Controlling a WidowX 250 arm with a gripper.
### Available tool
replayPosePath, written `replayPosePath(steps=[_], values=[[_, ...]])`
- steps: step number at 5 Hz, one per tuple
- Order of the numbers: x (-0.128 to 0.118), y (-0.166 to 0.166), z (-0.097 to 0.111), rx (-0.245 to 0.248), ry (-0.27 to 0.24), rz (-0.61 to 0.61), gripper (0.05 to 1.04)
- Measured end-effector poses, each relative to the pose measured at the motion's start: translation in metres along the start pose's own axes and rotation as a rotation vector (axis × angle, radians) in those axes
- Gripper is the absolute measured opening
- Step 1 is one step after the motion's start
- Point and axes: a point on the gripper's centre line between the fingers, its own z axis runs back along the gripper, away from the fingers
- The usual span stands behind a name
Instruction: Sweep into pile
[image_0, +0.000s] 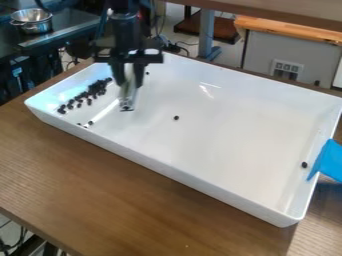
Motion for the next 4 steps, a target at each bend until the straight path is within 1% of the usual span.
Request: replayPosePath(steps=[1,2,3,4], values=[[-0.012,-0.045,0.027,-0.114,-0.022,-0.098,0.342],[-0.035,-0.090,0.036,-0.155,-0.042,-0.279,0.342],[-0.061,-0.131,0.043,-0.147,-0.043,-0.349,0.342],[-0.083,-0.175,0.047,-0.127,-0.048,-0.364,0.342]])
